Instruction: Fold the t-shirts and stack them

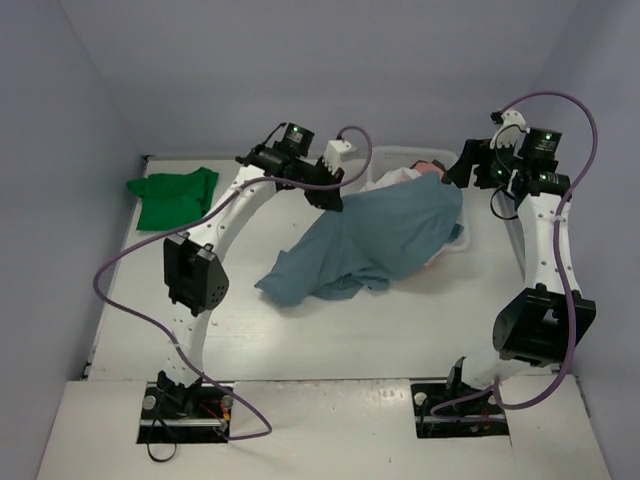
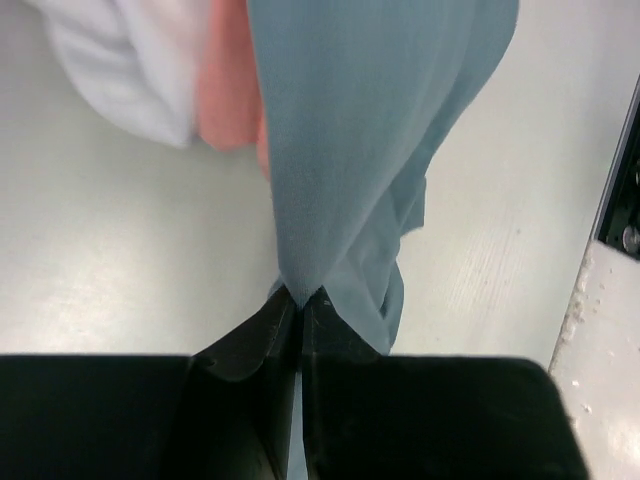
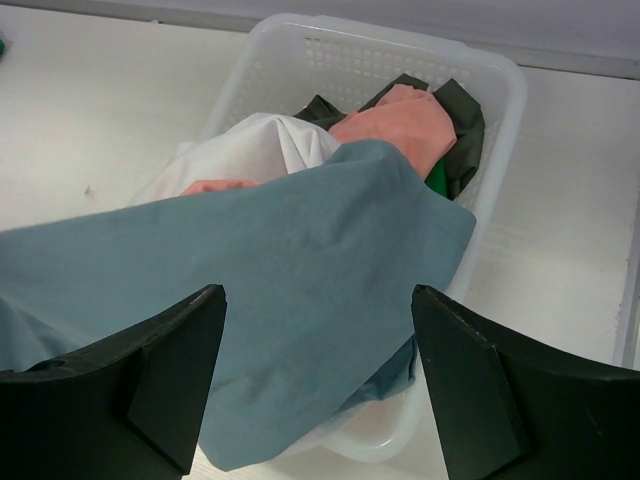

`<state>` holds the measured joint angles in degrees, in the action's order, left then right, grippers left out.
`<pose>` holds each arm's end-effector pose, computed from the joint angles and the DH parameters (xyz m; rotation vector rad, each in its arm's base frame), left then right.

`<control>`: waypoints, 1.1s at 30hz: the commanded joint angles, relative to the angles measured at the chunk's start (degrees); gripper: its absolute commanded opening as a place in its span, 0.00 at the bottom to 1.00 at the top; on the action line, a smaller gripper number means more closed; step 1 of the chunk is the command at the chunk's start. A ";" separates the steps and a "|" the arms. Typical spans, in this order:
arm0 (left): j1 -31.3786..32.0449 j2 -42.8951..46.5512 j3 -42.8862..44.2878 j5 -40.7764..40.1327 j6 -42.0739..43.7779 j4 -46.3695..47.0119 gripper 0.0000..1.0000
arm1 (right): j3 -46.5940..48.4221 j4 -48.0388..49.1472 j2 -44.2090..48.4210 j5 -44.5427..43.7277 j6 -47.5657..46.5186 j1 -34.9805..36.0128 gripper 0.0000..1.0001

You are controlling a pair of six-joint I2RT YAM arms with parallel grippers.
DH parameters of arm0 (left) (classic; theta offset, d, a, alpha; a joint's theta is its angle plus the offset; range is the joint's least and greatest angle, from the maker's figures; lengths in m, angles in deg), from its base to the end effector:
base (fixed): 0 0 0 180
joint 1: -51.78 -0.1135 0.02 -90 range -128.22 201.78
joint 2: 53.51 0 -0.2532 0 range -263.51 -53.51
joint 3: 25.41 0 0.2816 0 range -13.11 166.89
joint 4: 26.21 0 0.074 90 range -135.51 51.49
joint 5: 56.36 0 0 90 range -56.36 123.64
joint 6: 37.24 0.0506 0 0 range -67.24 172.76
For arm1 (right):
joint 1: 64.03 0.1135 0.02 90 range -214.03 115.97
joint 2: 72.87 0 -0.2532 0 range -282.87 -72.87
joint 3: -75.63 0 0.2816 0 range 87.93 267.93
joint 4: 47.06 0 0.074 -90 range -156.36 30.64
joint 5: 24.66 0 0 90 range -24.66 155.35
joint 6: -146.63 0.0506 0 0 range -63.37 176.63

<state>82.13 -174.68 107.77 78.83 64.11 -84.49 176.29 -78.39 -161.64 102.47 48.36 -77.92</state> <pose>0.4153 -0.2848 0.3095 1.1761 2.0101 -1.0950 0.3936 -0.0659 0.3866 -0.3396 1.8223 0.3492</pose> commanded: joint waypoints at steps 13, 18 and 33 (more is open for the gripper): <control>-4.24 10.41 31.87 -4.50 -8.44 4.66 0.00 | -7.84 7.16 4.05 -2.58 -2.10 8.09 0.71; -7.23 12.26 33.54 -3.97 -10.65 7.47 0.00 | -8.64 7.51 3.78 -2.32 -2.89 10.28 0.71; -29.29 23.33 16.43 1.74 -14.61 16.88 0.00 | -11.28 5.14 0.98 -5.65 -9.91 24.34 0.53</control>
<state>53.76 -156.54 127.15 77.57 49.29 -75.37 165.23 -74.08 -161.05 98.25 41.48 -56.85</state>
